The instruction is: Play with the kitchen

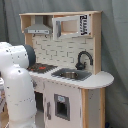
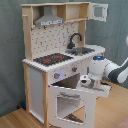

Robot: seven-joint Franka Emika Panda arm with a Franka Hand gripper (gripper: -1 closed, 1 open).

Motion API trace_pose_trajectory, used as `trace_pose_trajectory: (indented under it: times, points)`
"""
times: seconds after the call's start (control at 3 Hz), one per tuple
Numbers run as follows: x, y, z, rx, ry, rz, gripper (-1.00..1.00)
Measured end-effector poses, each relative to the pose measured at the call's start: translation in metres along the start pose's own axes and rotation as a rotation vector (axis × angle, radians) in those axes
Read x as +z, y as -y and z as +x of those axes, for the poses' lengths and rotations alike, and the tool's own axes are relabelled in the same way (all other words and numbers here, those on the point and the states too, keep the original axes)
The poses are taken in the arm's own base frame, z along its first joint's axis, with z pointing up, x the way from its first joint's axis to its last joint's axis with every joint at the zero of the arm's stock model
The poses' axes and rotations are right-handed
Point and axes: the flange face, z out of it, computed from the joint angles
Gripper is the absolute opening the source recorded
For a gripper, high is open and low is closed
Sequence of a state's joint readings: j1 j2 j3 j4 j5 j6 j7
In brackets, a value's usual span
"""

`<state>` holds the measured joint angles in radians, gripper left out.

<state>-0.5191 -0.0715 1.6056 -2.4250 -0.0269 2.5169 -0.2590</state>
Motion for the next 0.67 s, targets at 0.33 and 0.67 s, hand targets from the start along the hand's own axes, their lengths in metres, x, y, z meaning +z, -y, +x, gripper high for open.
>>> trace_pose_trajectory:
  times: [0.33, 0.67]
  points:
    - [-0.001, 0.011, 0.004, 0.075, 0.001, -0.009, -1.0]
    - [-0.01, 0.027, 0.019, 0.073, 0.01, -0.066, -1.0]
